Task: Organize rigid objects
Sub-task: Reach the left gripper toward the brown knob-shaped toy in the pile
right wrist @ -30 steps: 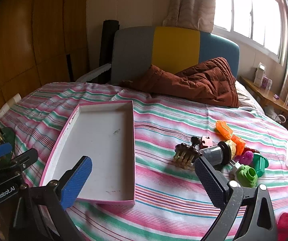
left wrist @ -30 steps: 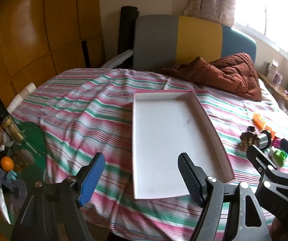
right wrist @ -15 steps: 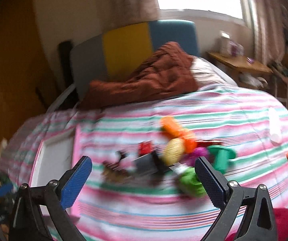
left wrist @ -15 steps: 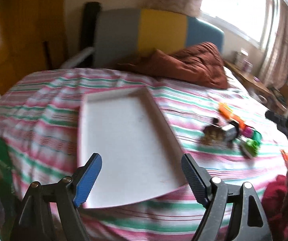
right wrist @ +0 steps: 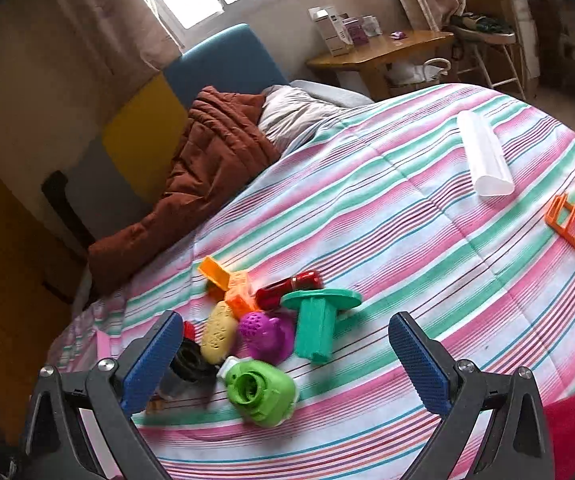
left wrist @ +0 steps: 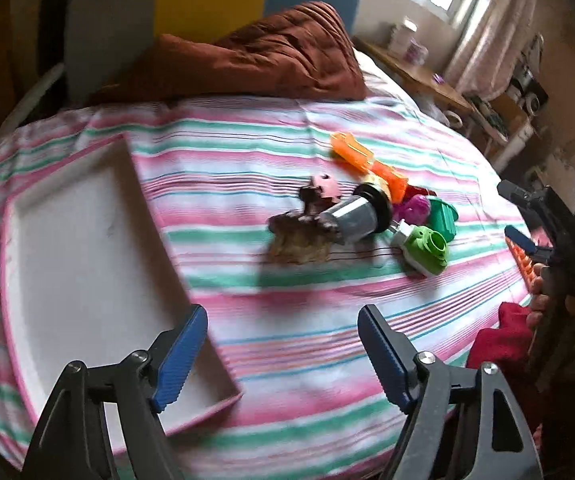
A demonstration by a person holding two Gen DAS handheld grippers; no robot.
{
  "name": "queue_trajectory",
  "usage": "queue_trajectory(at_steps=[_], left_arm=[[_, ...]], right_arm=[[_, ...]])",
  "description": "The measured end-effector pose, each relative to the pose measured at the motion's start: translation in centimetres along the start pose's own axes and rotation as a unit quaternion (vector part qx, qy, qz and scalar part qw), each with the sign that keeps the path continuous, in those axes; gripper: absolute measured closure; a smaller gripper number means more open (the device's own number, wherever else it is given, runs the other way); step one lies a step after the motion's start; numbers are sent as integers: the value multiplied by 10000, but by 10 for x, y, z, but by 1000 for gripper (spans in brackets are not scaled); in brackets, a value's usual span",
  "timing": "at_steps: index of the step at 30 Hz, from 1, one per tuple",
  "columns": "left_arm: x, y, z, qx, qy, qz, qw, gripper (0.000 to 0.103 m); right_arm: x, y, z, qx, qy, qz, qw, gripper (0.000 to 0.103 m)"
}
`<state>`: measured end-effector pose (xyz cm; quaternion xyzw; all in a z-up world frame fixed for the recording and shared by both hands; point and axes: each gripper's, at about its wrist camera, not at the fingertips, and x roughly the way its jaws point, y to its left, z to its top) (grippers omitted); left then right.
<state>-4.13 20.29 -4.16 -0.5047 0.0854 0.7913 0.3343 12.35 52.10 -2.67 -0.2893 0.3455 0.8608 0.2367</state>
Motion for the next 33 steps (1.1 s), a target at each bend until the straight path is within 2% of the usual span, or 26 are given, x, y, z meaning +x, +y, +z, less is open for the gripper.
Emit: queue_trajectory(at_steps=[6,8,11,14,18,21,23,28,31,33], left_arm=[[40,-14,30,377,293,-77,9988,35],[47,-17,40,528,244,-86,9983,46],[59,-23,61,754,293,-91,9967,54],[79,-26,77,867,584,-146,9944,61],[99,-29,83,1053,956,-275,9895,63],[103,-32,88,1141,946,-443,9880,63],[105,-29,91,1059,921,-542,9886,71],[111,-26,96,962,1144,-681,9864,71],[115,-32,99,1340,1285,-515,9813,70],[119,-39,99,1705,1498,-508,9726,69]], right_arm=[[1,7,1,-181,-2,125,9998,0],[1,9,0,-258,-3,121,9996,0],[2,10,-1,-293,14,165,9994,0],[3,10,-1,-285,50,211,9994,0],[4,10,-1,-278,78,237,9993,0],[5,11,-1,-314,92,227,9992,0],[6,13,-2,-361,111,205,9991,0],[7,16,-3,-475,135,171,9986,0],[6,15,-3,-456,137,154,9987,0],[7,14,-3,-429,155,146,9988,0]])
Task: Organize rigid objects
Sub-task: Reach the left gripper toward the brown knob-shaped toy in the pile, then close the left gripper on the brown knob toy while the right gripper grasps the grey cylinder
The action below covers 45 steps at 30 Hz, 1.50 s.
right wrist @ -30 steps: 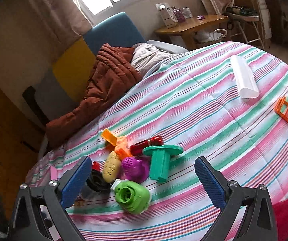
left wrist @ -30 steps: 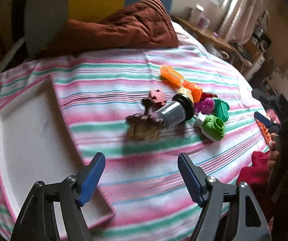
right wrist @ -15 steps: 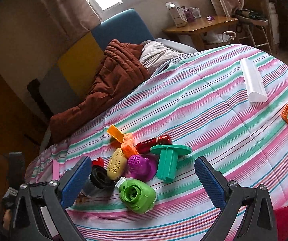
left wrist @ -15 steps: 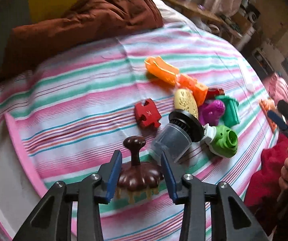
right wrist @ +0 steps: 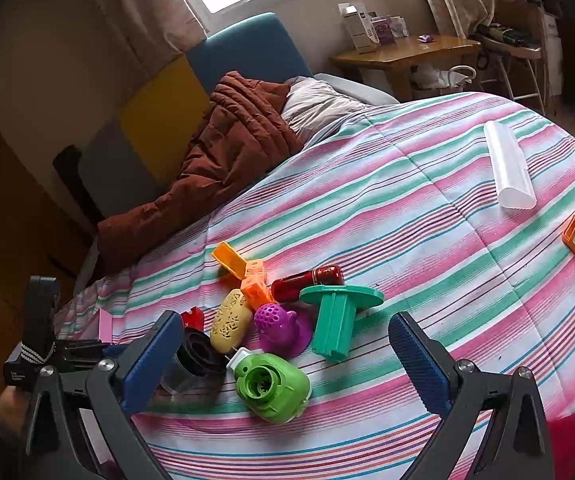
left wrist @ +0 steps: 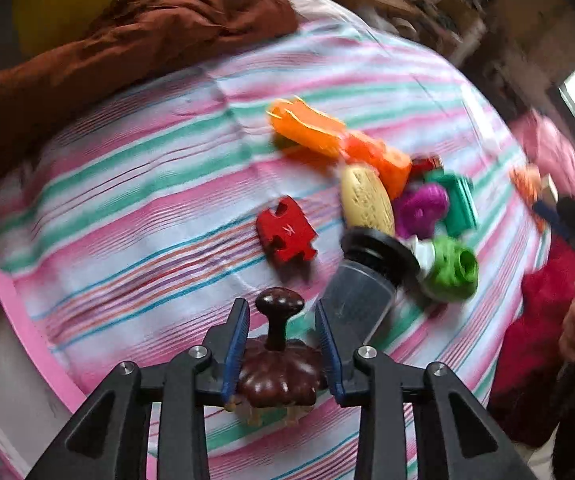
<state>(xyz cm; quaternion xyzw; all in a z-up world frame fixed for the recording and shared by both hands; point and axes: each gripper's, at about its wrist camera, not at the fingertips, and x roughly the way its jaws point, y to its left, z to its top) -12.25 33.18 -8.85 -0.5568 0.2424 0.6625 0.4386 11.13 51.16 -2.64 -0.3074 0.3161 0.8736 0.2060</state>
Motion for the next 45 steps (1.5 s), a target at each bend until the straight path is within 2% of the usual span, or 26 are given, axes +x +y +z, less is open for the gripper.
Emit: queue_trajectory(at_steps=[3,6,8,12,17,23,28,34,36,38,43,44,45], left_arm=[[10,-5,6,238,299,39,9993,69],[25,-4,8,270,696,-24,9972,72],[24,-5,5,335,579,57,9977,91],[3,-1,-19,41,-179,-89,9998,92],[-13,-1,-60,-294,-844,-110,9959,92],[-46,-1,-86,-717,-1516,-207,9856,92],[-73,-5,-109,-807,-1952,-190,9773,92],[-95,-6,-139,-927,-2269,-169,9693,92],[-101,-3,-149,-1053,-2355,-175,9660,92],[-106,0,-157,-1161,-2419,-184,9631,92],[-125,17,-183,-1470,-2617,-93,9538,92],[-128,23,-187,-1565,-2648,-55,9515,92],[-132,32,-194,-1690,-2685,24,9483,92]], right_arm=[[0,0,0,-1,2,-4,10000,0],[1,0,0,-19,12,-16,10000,0],[1,-1,0,-30,15,-21,10000,0],[1,1,0,-85,21,7,10000,0],[5,9,-3,-279,170,77,9994,0],[13,17,-8,-431,492,214,9976,1],[19,40,-21,-1075,761,306,9908,11],[34,89,-47,-2358,1110,228,9652,14],[41,104,-50,-2656,1191,197,9565,7],[56,121,-55,-3006,1309,132,9446,0],[90,152,-75,-3909,1386,-385,9091,1],[96,154,-79,-4012,1371,-477,9044,4],[103,154,-83,-4078,1397,-512,9009,22]])
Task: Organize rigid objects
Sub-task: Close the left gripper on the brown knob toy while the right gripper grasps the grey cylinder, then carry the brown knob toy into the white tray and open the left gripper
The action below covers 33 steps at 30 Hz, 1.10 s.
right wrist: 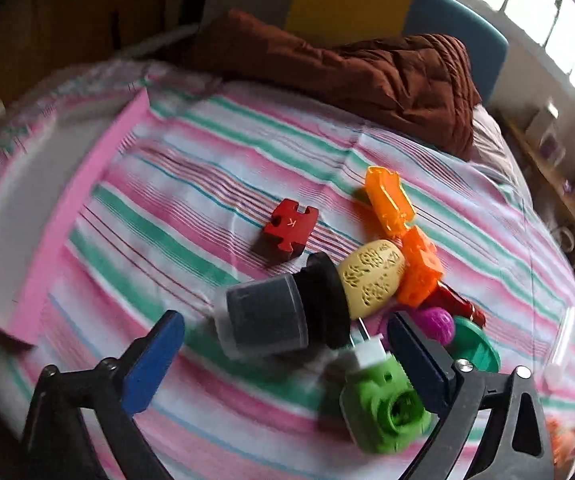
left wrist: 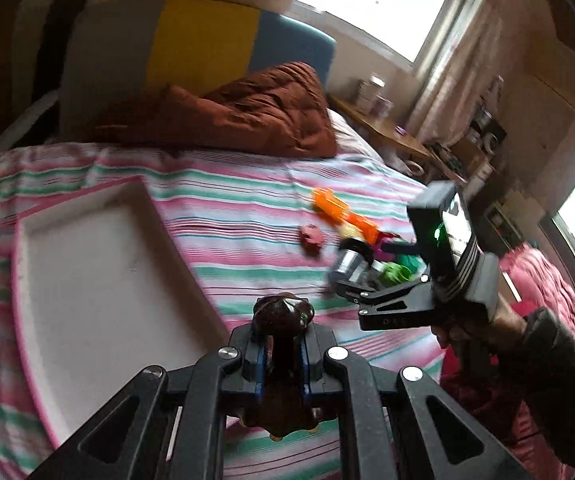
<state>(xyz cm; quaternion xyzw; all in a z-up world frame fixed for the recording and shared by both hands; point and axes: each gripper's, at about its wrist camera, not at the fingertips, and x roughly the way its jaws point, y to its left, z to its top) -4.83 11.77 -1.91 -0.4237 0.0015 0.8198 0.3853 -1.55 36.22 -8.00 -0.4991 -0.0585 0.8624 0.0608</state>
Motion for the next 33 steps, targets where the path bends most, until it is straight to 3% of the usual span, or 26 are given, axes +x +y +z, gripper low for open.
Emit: queue_trajectory(at_steps=[1,7,12,17,26,33], left_arm=[[-3,6,0,-61,-31,76,9999,92],[-22,76,8,-752,-215,712,9944,92],[-15,127,30,-1160,-334,1106,9865,92],[7,152,49,-1252,-276,1258,9837,92],[56,187,68,-1299,170,1673,9772,92],[63,203,82,-1323,284,2044,9695,75]], right_arm=[[5,-1,0,-19,52,18,10000,32],[6,-1,-4,-4,-151,-28,9999,32],[5,-5,1,121,-146,90,9998,32],[3,-4,0,97,-173,77,9998,32],[7,-1,1,-4,-171,18,9999,32],[8,-1,2,26,-165,-18,9999,32]])
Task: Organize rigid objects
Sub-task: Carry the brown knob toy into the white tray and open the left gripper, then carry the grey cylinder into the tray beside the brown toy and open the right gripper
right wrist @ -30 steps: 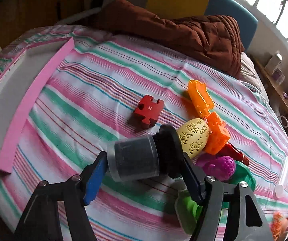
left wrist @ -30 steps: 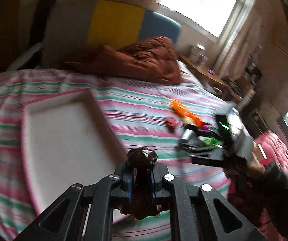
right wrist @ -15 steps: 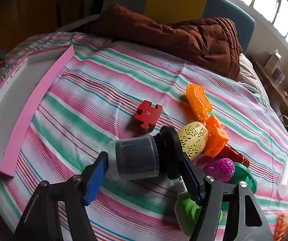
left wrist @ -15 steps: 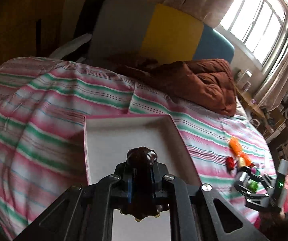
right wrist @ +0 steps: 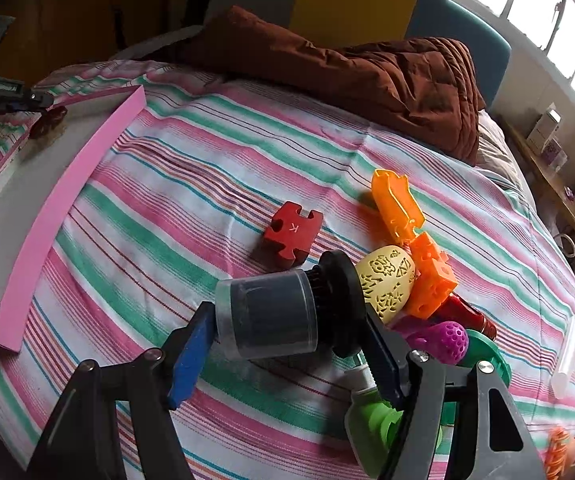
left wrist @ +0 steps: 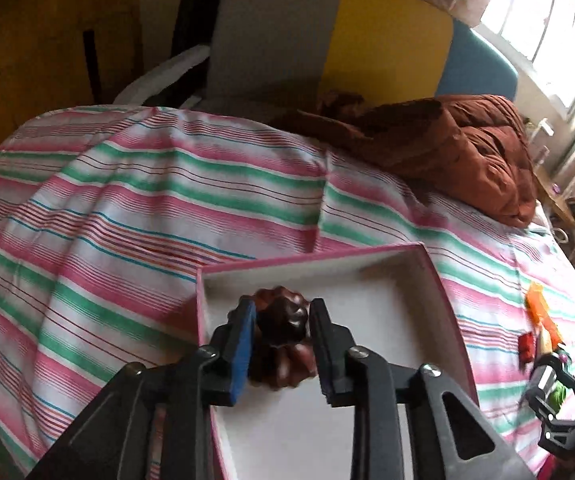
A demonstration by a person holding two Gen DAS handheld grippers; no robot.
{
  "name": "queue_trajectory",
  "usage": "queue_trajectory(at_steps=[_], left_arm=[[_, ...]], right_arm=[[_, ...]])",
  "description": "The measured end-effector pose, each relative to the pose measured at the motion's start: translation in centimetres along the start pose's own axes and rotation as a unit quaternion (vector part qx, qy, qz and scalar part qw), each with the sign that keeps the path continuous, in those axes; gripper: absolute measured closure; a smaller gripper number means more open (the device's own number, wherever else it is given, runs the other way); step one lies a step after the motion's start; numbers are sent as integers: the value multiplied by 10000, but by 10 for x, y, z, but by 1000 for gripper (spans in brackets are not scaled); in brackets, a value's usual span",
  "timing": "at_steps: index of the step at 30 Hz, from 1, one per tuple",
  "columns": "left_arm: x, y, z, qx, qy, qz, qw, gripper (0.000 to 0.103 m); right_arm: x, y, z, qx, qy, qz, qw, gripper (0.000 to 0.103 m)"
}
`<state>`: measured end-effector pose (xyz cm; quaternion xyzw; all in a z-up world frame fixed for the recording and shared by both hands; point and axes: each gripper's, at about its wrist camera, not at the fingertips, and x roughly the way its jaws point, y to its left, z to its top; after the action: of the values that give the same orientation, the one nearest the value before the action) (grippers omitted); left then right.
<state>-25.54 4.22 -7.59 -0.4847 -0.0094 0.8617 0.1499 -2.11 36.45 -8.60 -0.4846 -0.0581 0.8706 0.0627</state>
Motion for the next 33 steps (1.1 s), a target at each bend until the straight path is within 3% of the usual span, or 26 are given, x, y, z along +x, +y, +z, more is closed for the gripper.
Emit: queue_trajectory(at_steps=[4,9,19,26,29,33], left_arm=[[-16,5,-1,-262,-125,-229,9993,67],[-56,12,-23,-492,-441,-272,9974,66],[-132,-15,-108,-228,-989,604,9930,65],[-153,-40,-148,-25,-1072,878,9904,60],[-156,-45,-154,0,-1049,922,9902,53],[-161,-46,-155,14,-1086,865,9903,53]], right_arm=[[0,-2,0,37,5,2,10000,32],[0,-1,0,22,-8,-56,10000,32],[0,7,0,-148,-39,-136,9998,32],[0,9,0,-97,-53,-129,9999,32],[0,10,0,-128,-69,-171,9997,32],[1,11,-1,-92,-75,-189,9998,32]])
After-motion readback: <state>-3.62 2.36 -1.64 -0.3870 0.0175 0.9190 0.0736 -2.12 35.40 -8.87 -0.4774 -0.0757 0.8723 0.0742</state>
